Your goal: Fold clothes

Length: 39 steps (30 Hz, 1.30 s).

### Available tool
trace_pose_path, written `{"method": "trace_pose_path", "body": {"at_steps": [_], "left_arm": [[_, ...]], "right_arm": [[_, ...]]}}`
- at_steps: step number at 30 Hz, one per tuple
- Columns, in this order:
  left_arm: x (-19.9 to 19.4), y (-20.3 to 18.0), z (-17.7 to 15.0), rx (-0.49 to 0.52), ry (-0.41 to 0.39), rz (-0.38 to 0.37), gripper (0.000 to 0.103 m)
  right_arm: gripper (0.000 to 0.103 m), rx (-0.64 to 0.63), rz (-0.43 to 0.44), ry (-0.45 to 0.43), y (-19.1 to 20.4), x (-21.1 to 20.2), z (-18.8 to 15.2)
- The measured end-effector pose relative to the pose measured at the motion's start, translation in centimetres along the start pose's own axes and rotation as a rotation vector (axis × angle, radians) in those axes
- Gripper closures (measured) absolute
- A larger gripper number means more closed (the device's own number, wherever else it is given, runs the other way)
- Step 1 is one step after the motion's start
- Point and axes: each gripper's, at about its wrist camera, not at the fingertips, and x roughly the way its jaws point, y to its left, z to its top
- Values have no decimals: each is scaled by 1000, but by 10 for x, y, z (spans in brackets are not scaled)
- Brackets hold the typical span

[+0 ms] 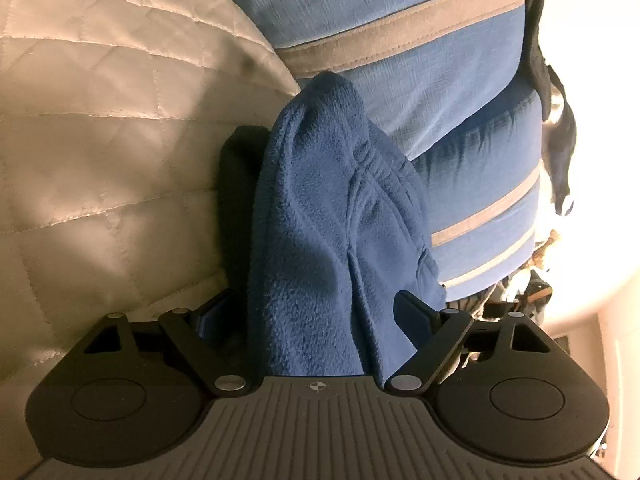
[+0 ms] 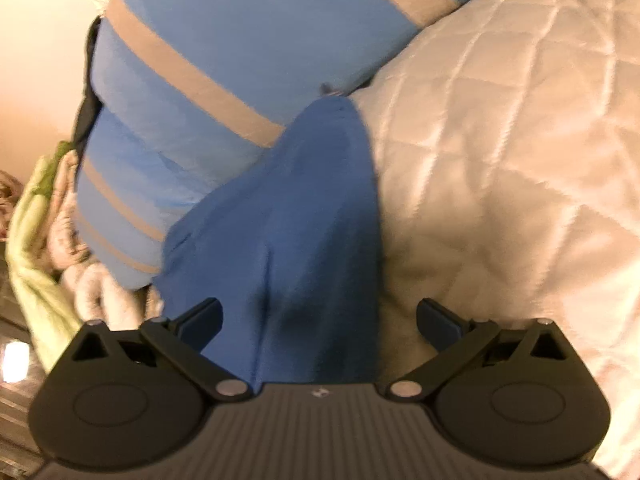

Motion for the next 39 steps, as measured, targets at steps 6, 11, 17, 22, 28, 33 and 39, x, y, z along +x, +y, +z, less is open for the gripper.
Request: {"method": "trace_pose_path", "body": {"at_steps": [6,11,17,22,28,33,39], "left_arm": [[0,1,0,11,3,-2,18],[3,-1,0,43,13,-1,22],[6,5,-2,15,13,28,61],[6,-2,-5,29,4,69,72],[3,-21,-10,92,-21,165,79],[7,-51,-13,175,-31,328,80],[18,-98,-30,371,-64,572,81]], "right_arm": [[1,-19,54,44,4,25,2],[3,-32,54,52,7,28,4],[40,-33,36,98,6,35,3],[65,-44,11,101,11,39,-1],[76,-174,-48,54,32,34,-10],[79,-301,-211,13,65,33,-20],[81,-425,-408,-26,99,37,-34]]}}
